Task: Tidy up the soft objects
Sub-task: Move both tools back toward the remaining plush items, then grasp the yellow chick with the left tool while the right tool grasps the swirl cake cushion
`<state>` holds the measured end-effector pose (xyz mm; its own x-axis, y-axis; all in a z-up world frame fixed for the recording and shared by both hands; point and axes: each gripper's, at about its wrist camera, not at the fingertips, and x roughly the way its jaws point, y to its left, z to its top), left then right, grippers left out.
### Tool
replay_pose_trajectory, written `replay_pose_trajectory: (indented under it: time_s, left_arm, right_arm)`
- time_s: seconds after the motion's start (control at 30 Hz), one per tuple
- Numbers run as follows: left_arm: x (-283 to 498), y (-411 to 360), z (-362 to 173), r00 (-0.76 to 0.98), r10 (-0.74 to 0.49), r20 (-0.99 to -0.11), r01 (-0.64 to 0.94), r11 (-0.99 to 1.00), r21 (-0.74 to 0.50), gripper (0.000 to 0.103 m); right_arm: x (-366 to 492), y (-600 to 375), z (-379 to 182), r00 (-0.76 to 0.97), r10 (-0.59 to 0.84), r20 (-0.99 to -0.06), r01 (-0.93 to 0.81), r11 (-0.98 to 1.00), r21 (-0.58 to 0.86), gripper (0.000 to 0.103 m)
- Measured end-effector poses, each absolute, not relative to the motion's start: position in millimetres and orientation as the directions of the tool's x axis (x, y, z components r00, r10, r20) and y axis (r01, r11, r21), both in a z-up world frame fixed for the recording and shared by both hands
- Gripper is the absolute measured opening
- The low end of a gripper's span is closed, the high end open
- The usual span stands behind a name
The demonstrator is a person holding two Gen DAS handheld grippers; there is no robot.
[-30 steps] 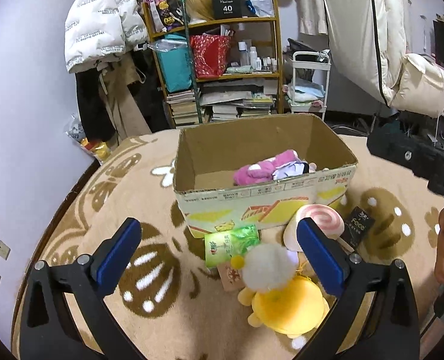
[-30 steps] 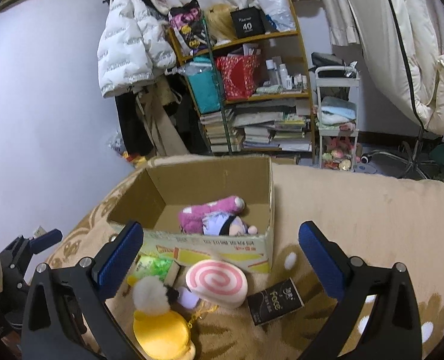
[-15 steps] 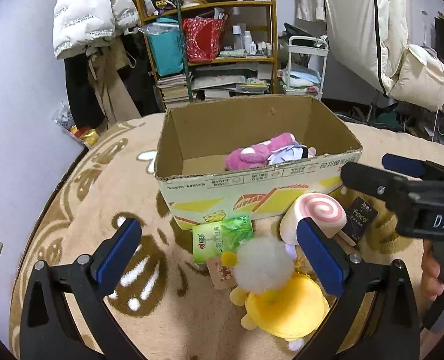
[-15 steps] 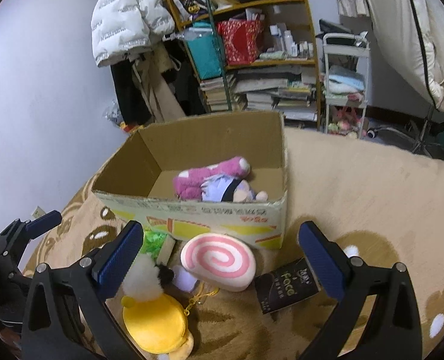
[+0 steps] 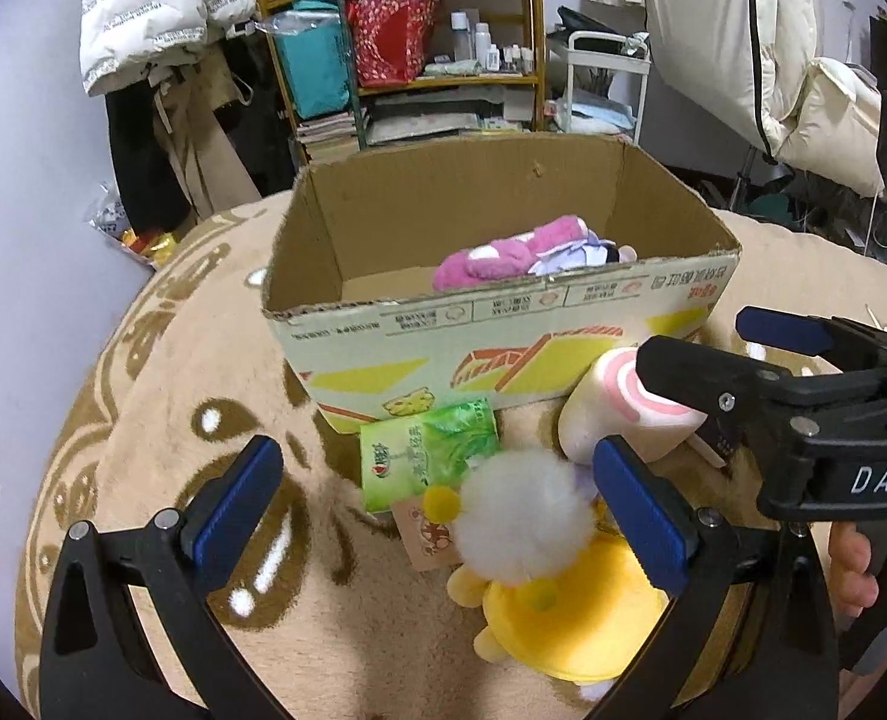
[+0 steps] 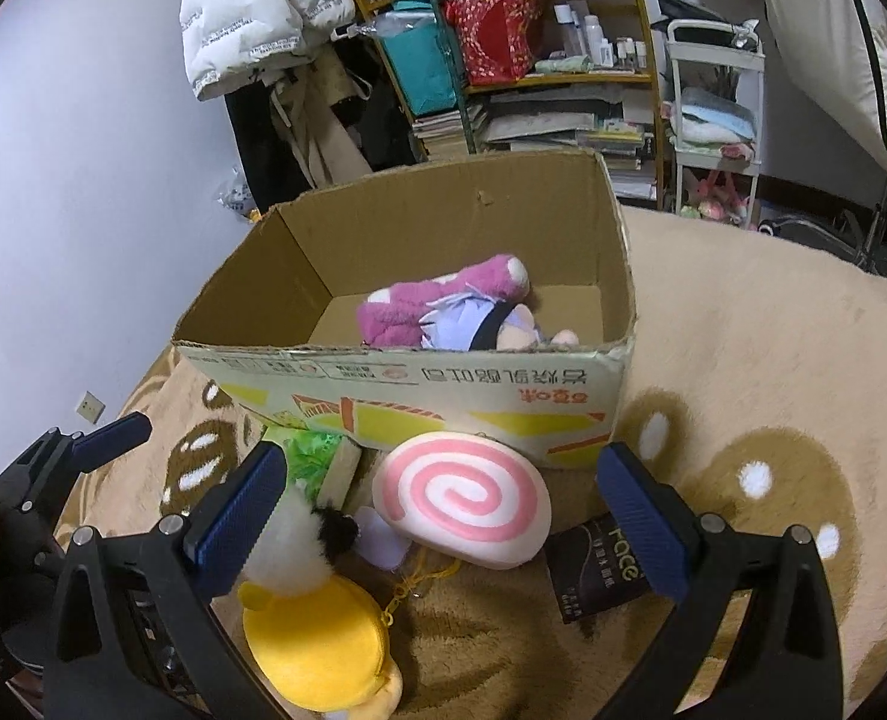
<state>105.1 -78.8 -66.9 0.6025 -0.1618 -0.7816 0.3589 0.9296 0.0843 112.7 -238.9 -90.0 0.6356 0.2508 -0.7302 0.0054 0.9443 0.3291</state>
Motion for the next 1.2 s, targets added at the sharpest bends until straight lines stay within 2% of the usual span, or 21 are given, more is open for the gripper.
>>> replay_pose_trajectory:
  time_s: [0.77,0.93,0.97,1.03,1.07,1.13,1.2]
  left_arm:
    - [118.5,-96.8,-104.9,0.488,-0.115,-0.865,0.404,0.908,0.107,0.101]
    - [119.5,-97.3,-113.2,0.451,-0.113,-0.885,0.412,0.906,0.094,0.080]
    - [120.3,-96.8,-115.5,0.432,-0.121,-0.894,0.414,0.907,0.077,0.077]
    - [121.5,-95.9,-117.1,0.406,-0.135,-0.904,0.425,0.904,0.056,0.061]
    - [121.8,-95.4,-117.3,0.392,-0.154,-0.907,0.434,0.900,0.035,0.057]
    - [121.9,-94.2,-117.2,0.378,-0.171,-0.910,0.439,0.898,0.013,0.042]
    - [121.8,-92.8,-117.5,0.375,-0.172,-0.911,0.437,0.899,0.010,0.037]
  right_arm:
    - [138.7,-246.1,-135.9,0.520,0.300,-0.800,0.093,0.911,0.402,0.102]
    - [142.3,-242.2,-146.3,0.479,0.312,-0.820,0.085,0.914,0.397,0.101]
    - [142.7,-240.4,-146.8,0.474,0.309,-0.824,0.079,0.918,0.389,0.096]
    - [143.5,-235.2,-149.0,0.456,0.307,-0.836,0.061,0.926,0.373,0.084]
    - [142.2,-233.7,-149.9,0.453,0.309,-0.836,0.056,0.926,0.372,0.083]
    - [140.5,-230.8,-147.5,0.460,0.296,-0.837,0.049,0.933,0.357,0.078]
    - [139.6,-230.4,-146.0,0.460,0.295,-0.837,0.047,0.934,0.355,0.074]
